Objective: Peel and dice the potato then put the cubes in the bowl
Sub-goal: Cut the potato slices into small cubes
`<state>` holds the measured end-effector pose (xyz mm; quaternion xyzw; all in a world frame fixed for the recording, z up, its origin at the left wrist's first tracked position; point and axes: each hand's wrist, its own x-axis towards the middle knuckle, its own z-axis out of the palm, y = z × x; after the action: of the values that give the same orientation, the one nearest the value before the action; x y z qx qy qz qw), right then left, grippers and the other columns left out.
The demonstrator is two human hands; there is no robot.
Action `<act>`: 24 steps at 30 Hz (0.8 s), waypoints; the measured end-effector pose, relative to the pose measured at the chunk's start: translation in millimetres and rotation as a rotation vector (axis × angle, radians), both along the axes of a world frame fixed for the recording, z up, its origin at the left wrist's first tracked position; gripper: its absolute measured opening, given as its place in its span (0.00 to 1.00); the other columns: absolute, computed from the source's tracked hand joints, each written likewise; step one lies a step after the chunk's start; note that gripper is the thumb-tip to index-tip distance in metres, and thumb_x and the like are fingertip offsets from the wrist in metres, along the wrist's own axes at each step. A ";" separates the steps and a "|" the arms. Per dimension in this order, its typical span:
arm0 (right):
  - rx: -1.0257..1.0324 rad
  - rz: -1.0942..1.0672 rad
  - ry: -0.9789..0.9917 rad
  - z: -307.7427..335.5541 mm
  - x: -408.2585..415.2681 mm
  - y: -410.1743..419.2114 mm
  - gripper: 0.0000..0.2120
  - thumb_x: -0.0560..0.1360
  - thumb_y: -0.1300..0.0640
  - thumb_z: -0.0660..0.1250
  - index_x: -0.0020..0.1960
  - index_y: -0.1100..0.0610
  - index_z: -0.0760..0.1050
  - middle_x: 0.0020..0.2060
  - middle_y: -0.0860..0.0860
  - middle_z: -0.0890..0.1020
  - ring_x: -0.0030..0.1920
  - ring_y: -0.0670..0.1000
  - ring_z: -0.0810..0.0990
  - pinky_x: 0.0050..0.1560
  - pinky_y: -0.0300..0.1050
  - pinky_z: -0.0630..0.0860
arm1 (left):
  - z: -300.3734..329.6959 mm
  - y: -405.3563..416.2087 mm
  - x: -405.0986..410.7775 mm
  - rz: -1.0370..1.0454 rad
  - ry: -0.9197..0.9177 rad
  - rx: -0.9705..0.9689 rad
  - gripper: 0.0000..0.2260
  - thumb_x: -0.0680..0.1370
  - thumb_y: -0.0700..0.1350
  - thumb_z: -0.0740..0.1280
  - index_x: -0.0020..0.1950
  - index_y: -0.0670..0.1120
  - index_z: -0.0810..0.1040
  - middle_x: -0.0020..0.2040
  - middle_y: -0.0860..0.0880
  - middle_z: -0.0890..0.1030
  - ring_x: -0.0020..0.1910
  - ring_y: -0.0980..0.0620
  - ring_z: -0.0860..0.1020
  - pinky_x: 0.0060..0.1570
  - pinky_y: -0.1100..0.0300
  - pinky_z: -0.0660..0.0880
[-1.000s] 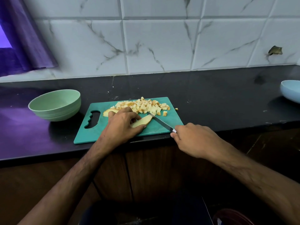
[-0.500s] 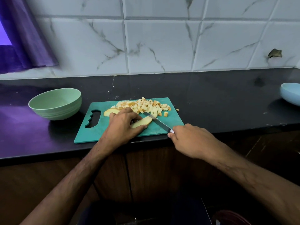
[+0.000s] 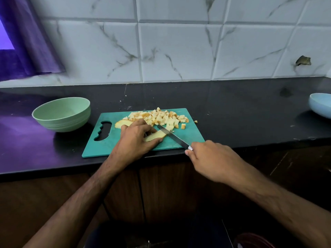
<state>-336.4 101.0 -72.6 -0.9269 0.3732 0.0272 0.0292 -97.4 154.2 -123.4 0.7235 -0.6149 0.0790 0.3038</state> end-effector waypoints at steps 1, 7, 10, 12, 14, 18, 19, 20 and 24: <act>0.001 -0.002 -0.010 -2.5 4.4 -0.2 0.14 0.86 0.43 0.49 0.52 0.49 0.68 0.40 0.45 0.72 0.38 0.44 0.74 0.34 0.41 0.67 | 0.0 0.2 0.3 0.000 -0.002 0.001 0.19 0.76 0.61 0.71 0.60 0.51 0.82 0.52 0.57 0.75 0.51 0.59 0.71 0.51 0.55 0.61; -0.048 0.032 0.006 -6.7 20.5 -0.9 0.14 0.86 0.44 0.51 0.55 0.51 0.71 0.39 0.46 0.72 0.41 0.46 0.75 0.41 0.47 0.74 | 1.4 1.6 -0.3 0.008 -0.014 0.013 0.19 0.76 0.62 0.70 0.61 0.52 0.83 0.52 0.57 0.75 0.51 0.58 0.72 0.54 0.51 0.65; 0.008 0.009 0.024 7.9 16.0 -5.5 0.16 0.86 0.43 0.51 0.50 0.51 0.71 0.41 0.47 0.76 0.41 0.45 0.76 0.38 0.44 0.72 | 1.1 4.5 -1.7 0.013 -0.029 -0.001 0.20 0.76 0.63 0.70 0.61 0.52 0.83 0.51 0.58 0.74 0.50 0.58 0.72 0.53 0.51 0.65; 0.006 0.001 0.007 18.5 10.3 -5.2 0.17 0.86 0.42 0.50 0.49 0.50 0.71 0.41 0.47 0.76 0.40 0.45 0.76 0.37 0.44 0.71 | 0.4 7.3 -2.8 0.020 -0.045 -0.020 0.22 0.75 0.65 0.68 0.61 0.52 0.83 0.50 0.58 0.75 0.50 0.58 0.72 0.52 0.51 0.65; -0.018 0.007 0.002 21.8 4.0 -0.4 0.16 0.86 0.42 0.50 0.47 0.49 0.68 0.41 0.47 0.75 0.39 0.45 0.75 0.37 0.44 0.71 | -1.0 9.1 -3.7 0.035 -0.046 -0.030 0.24 0.73 0.67 0.65 0.59 0.52 0.83 0.50 0.57 0.76 0.49 0.57 0.74 0.53 0.50 0.66; -0.032 0.020 0.019 5.8 2.2 11.6 0.15 0.86 0.42 0.49 0.49 0.49 0.68 0.42 0.46 0.75 0.39 0.44 0.74 0.36 0.44 0.69 | -0.5 8.6 -4.3 0.040 -0.022 -0.036 0.25 0.72 0.68 0.65 0.56 0.51 0.84 0.51 0.56 0.78 0.50 0.57 0.75 0.54 0.50 0.66; -0.042 0.018 0.006 1.6 4.2 12.3 0.14 0.86 0.42 0.49 0.50 0.49 0.67 0.41 0.45 0.74 0.38 0.44 0.74 0.36 0.44 0.69 | -0.3 8.2 -4.0 0.041 -0.012 -0.034 0.24 0.72 0.67 0.65 0.56 0.51 0.84 0.51 0.56 0.77 0.50 0.57 0.75 0.53 0.51 0.66; -0.052 0.017 -0.007 -1.3 6.9 12.4 0.13 0.86 0.43 0.49 0.51 0.49 0.67 0.39 0.45 0.72 0.38 0.44 0.74 0.36 0.44 0.69 | 0.2 7.8 -4.0 0.041 -0.008 -0.036 0.23 0.72 0.67 0.66 0.55 0.51 0.84 0.50 0.56 0.77 0.49 0.57 0.75 0.53 0.51 0.66; -0.036 0.038 -0.033 -6.0 22.0 11.4 0.14 0.86 0.45 0.51 0.55 0.52 0.70 0.39 0.46 0.72 0.41 0.46 0.75 0.41 0.47 0.73 | 0.8 8.1 -4.4 0.033 -0.009 -0.044 0.20 0.72 0.65 0.69 0.54 0.51 0.84 0.49 0.57 0.77 0.49 0.58 0.74 0.52 0.50 0.67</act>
<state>-314.4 112.4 -78.6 -0.9346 0.3552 0.0056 0.0184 -101.8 162.3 -122.6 0.7262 -0.6025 0.1005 0.3156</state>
